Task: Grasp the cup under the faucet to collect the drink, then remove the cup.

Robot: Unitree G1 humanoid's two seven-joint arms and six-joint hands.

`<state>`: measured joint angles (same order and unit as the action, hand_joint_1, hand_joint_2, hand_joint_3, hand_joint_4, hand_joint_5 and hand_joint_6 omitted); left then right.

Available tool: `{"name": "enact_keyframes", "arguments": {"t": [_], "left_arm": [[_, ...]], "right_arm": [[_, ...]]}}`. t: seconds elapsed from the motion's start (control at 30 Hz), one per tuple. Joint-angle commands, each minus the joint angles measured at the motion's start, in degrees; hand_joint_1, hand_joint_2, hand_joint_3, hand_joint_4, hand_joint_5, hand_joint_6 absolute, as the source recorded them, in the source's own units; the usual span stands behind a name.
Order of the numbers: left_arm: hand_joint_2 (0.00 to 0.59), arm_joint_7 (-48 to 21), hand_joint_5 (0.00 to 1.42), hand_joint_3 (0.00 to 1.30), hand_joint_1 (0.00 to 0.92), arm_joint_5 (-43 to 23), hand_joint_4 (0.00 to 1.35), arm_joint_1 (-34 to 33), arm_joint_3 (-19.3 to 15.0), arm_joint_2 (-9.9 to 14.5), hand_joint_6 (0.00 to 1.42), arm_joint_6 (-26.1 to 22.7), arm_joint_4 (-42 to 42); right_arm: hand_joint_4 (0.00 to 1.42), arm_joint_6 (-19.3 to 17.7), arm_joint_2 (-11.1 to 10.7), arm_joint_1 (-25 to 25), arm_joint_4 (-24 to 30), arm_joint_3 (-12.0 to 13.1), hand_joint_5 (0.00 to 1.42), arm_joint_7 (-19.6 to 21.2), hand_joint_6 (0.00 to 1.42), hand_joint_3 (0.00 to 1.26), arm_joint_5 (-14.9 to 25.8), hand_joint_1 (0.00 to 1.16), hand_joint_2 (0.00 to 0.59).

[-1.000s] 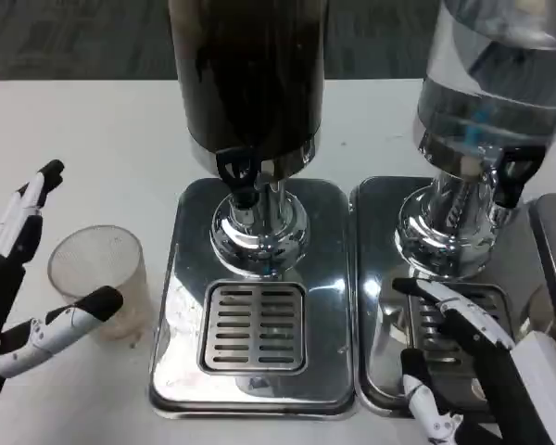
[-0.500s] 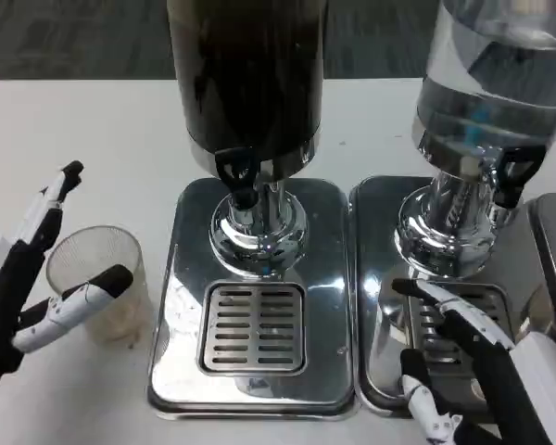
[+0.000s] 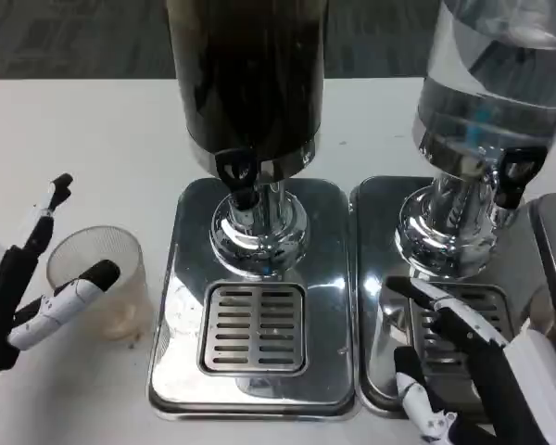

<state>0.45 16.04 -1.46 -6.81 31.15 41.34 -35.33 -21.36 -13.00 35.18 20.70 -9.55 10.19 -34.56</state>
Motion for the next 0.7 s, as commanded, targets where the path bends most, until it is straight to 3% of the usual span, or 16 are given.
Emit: {"name": "enact_keyframes", "arguments": {"t": [0.03,0.7], "left_arm": [[0.007,-0.72,0.00,0.00,0.000,-2.12,0.00,-2.35,0.50,0.17,0.04,2.77,-3.68],[0.015,-3.86,0.00,0.00,0.059,-2.88,0.00,-8.99,3.90,1.76,0.02,4.08,-15.75]], "right_arm": [[0.21,0.27,0.12,0.56,0.55,-0.11,0.21,-0.26,0.31,0.23,-0.04,0.56,0.499],[0.22,0.05,0.31,1.49,1.02,0.25,0.22,-0.06,0.31,0.24,0.36,0.56,0.499]]}}
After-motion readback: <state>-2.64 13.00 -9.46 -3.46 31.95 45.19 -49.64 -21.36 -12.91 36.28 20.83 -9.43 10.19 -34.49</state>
